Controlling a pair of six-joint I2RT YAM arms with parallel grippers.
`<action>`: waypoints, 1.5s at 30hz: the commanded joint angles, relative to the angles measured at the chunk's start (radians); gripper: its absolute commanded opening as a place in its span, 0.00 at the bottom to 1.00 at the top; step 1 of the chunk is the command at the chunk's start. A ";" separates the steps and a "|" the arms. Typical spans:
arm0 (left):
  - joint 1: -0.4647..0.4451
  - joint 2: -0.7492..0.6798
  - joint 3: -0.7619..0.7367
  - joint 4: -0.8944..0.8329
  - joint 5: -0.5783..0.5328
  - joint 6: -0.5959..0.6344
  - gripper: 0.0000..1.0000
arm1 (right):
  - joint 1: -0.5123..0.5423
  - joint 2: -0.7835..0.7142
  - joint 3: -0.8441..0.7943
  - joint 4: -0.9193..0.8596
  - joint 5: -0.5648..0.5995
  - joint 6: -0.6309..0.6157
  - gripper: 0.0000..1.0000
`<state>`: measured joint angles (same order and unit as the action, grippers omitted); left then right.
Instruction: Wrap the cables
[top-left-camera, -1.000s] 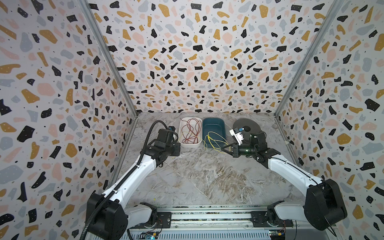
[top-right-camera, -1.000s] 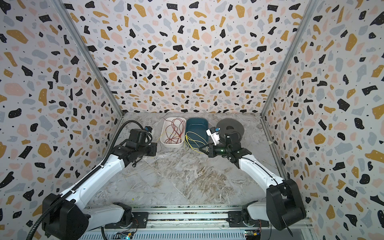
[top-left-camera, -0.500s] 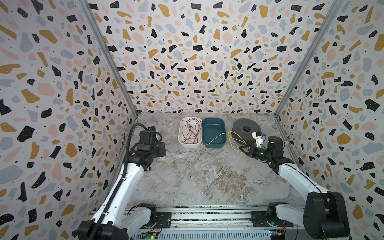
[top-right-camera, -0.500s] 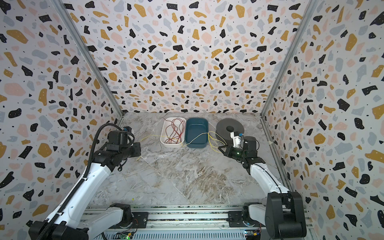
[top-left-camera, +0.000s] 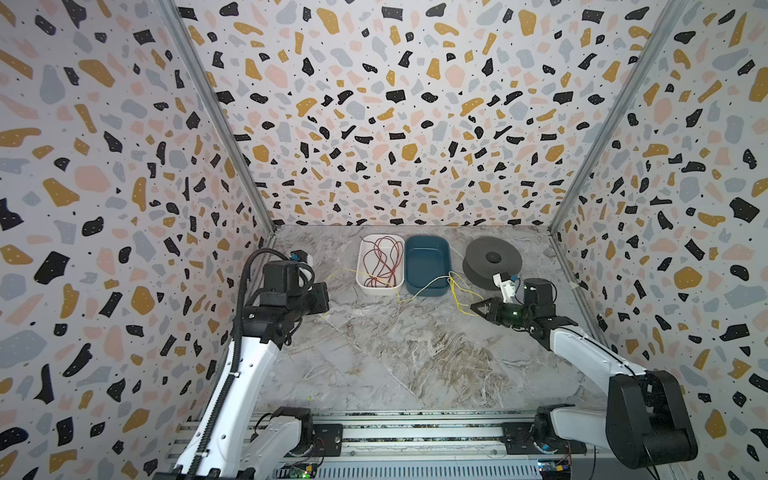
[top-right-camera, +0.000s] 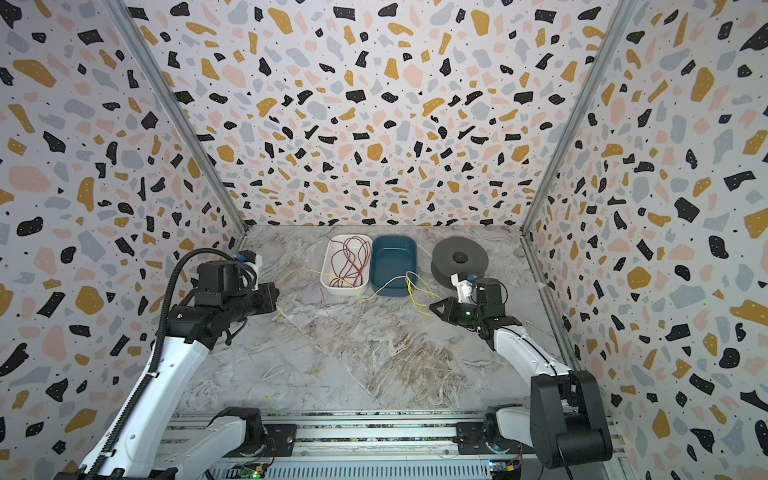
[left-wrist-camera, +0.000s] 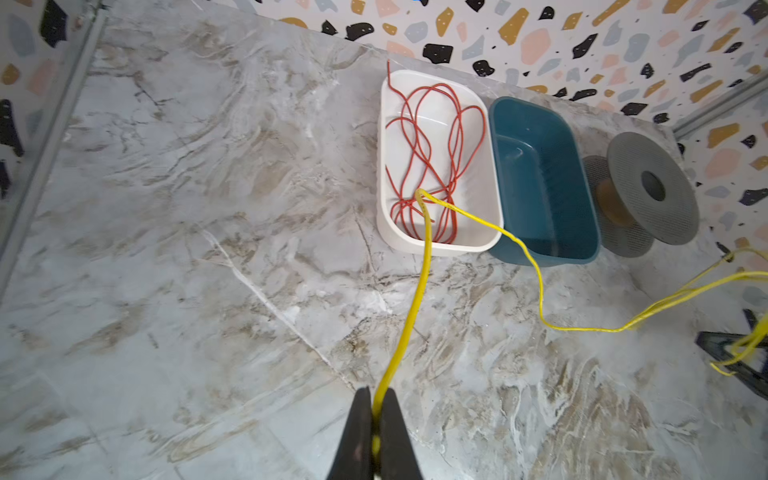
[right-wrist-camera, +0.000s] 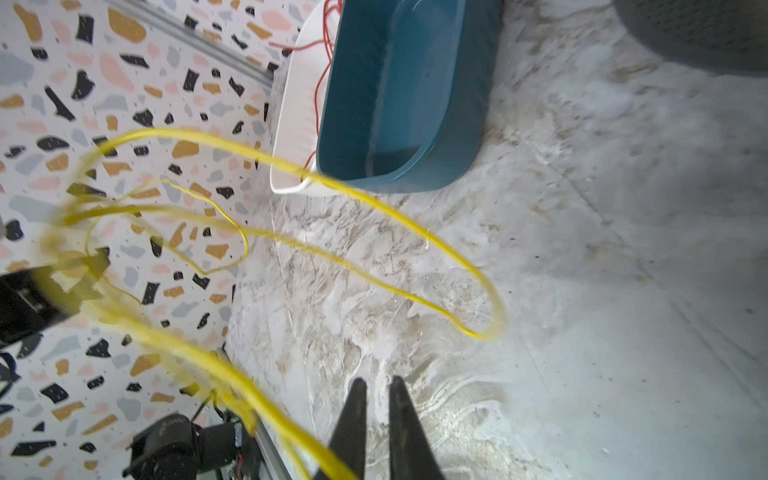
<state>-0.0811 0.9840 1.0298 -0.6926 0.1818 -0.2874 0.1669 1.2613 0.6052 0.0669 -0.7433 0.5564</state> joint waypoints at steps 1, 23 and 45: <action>0.007 -0.013 -0.014 0.055 0.091 0.002 0.00 | 0.038 0.009 -0.013 -0.006 -0.018 -0.036 0.20; 0.007 -0.034 -0.035 0.115 0.201 0.013 0.00 | 0.105 -0.041 0.122 -0.117 0.083 -0.154 0.69; -0.018 -0.159 -0.055 0.269 0.377 0.047 0.00 | -0.037 0.137 0.409 -0.136 0.083 -0.109 0.66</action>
<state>-0.0914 0.8513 0.9794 -0.5079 0.5018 -0.2569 0.1772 1.3766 0.9909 -0.0658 -0.6201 0.4366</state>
